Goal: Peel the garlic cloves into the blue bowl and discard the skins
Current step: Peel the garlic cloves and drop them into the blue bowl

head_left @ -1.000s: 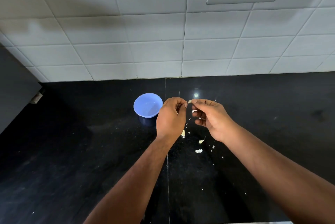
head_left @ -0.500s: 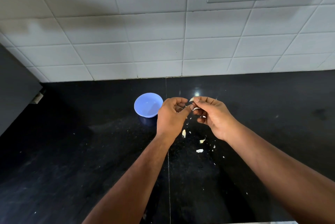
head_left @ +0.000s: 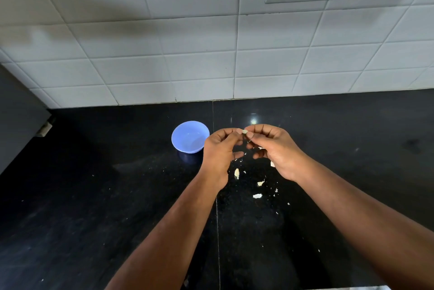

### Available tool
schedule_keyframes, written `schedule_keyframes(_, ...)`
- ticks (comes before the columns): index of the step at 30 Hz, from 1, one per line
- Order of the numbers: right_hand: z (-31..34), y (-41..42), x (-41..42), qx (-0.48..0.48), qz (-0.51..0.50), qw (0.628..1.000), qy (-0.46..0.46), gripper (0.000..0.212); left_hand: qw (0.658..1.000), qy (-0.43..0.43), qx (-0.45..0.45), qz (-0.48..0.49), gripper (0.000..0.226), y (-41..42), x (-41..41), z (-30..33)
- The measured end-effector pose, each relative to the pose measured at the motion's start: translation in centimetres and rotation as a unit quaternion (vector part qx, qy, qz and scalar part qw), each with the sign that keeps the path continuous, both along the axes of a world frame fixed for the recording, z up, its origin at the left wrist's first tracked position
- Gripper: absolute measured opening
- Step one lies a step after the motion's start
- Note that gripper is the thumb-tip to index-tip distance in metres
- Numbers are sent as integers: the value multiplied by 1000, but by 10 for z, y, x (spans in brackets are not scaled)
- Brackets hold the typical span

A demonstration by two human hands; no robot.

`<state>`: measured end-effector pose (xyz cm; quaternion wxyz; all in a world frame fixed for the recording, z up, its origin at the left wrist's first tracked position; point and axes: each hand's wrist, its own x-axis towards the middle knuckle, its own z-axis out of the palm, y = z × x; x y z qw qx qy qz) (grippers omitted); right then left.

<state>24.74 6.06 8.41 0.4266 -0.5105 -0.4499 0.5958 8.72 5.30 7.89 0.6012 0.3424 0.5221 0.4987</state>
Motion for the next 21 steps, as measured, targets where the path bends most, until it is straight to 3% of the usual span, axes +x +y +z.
schedule_keyframes(13, -7, -2, -11, 142, -32, 974, -172, 18, 998, 65, -16, 17, 20, 6, 5, -9)
schedule_keyframes(21, -4, -4, -21, 84, -47, 994, -58, 12, 998, 62, -13, 22, 22, 7, 5, -8)
